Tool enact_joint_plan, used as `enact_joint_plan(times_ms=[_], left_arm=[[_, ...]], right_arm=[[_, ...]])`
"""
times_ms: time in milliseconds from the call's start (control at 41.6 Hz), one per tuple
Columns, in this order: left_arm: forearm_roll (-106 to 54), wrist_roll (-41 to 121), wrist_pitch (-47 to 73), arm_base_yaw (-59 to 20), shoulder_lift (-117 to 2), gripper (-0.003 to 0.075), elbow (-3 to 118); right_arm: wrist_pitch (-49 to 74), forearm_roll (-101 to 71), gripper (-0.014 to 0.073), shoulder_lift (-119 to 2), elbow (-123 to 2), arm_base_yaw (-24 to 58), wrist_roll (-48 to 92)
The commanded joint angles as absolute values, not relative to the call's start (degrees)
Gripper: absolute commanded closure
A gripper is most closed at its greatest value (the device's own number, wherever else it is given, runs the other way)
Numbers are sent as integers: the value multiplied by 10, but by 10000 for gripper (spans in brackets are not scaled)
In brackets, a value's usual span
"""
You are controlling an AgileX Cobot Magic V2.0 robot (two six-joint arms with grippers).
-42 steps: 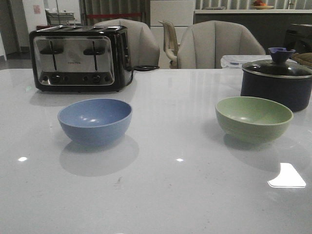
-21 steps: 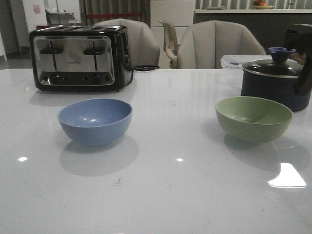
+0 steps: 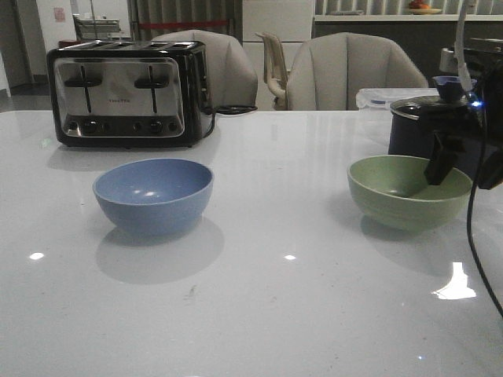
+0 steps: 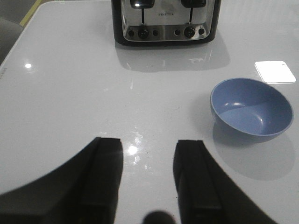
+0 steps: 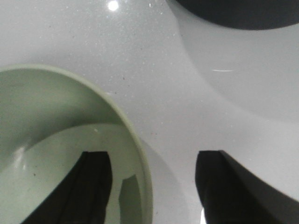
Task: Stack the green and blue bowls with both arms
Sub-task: 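Lower the right gripper onto the rim of the pale green bowl, then slide the green bowl toward the blue bowl, release, lift right gripper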
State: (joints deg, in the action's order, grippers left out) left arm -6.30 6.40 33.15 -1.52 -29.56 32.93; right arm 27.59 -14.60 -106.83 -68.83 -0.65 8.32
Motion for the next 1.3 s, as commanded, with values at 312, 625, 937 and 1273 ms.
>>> enact_joint_plan(times_ms=[312,625,937,1273], left_arm=[[-70,61,284,-14,-300,389,346],[-70,61,284,-14,-300,389,346],[-70,61,283,-14,-300,389,346],[-70,61,283,-14,-300,389,346]], right_arm=[[253,-153,499,-1053,-716,-8,88],[337,-154,559,-1019,-762,29,88],[362,-155,559,-1022,-779,150,88],[370,-151,543,-1060,-779,209,88]])
